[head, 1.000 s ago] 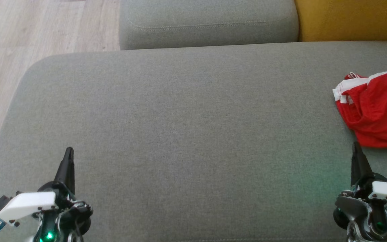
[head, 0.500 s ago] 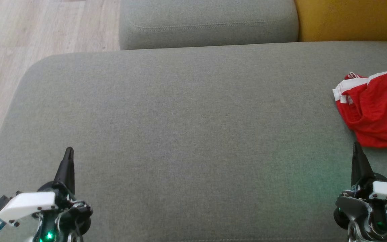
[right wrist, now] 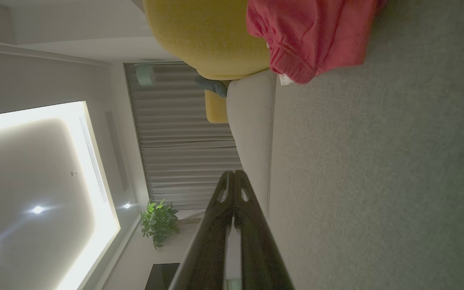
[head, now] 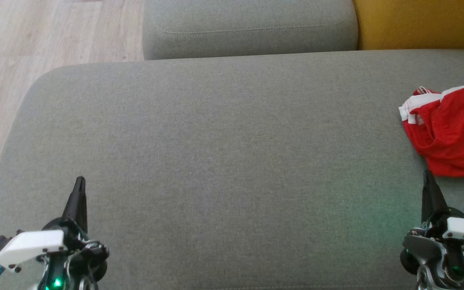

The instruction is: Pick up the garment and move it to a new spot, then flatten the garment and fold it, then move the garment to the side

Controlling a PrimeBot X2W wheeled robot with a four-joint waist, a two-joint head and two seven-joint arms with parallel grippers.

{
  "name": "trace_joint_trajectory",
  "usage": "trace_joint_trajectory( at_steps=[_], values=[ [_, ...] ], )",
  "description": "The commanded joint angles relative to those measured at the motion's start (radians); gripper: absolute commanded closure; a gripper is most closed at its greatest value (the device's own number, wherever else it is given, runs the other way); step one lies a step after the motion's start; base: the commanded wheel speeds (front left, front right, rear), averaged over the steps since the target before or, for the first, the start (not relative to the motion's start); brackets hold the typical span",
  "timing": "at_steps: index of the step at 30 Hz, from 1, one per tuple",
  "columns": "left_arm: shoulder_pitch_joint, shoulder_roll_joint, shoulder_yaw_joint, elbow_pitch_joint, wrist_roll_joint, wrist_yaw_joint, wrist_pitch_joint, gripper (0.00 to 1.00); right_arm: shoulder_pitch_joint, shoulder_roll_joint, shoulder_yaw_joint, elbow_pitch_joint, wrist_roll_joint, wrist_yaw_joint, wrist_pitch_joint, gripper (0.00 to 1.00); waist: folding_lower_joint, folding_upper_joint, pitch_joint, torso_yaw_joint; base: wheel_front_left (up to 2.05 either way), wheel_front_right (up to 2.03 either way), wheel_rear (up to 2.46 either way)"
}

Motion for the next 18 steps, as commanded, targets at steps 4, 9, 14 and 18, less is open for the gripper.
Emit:
trace_joint_trajectory(
  at_steps=[4, 9, 14, 18],
  values=[
    [-0.056, 0.008, 0.034, -0.035, 0.008, -0.007, 0.007, 1.00, -0.050, -0.010, 0.020, -0.037, 0.002, 0.007, 0.007, 1.00, 0.0000, 0.0000, 0.000, 0.000, 0.00, 0.00, 0.00],
    [-0.056, 0.007, 0.035, -0.035, 0.009, -0.007, 0.008, 1.00, -0.050, -0.009, 0.020, -0.037, 0.002, 0.007, 0.007, 1.00, 0.0000, 0.0000, 0.000, 0.000, 0.00, 0.00, 0.00],
    [-0.056, 0.006, 0.036, -0.035, 0.010, -0.007, 0.008, 1.00, -0.050, -0.009, 0.019, -0.037, 0.002, 0.007, 0.008, 1.00, 0.0000, 0.0000, 0.000, 0.000, 0.00, 0.00, 0.00],
    [-0.056, 0.006, 0.036, -0.035, 0.010, -0.007, 0.009, 1.00, -0.050, -0.009, 0.019, -0.037, 0.001, 0.007, 0.008, 1.00, 0.0000, 0.0000, 0.000, 0.000, 0.00, 0.00, 0.00]
  ],
)
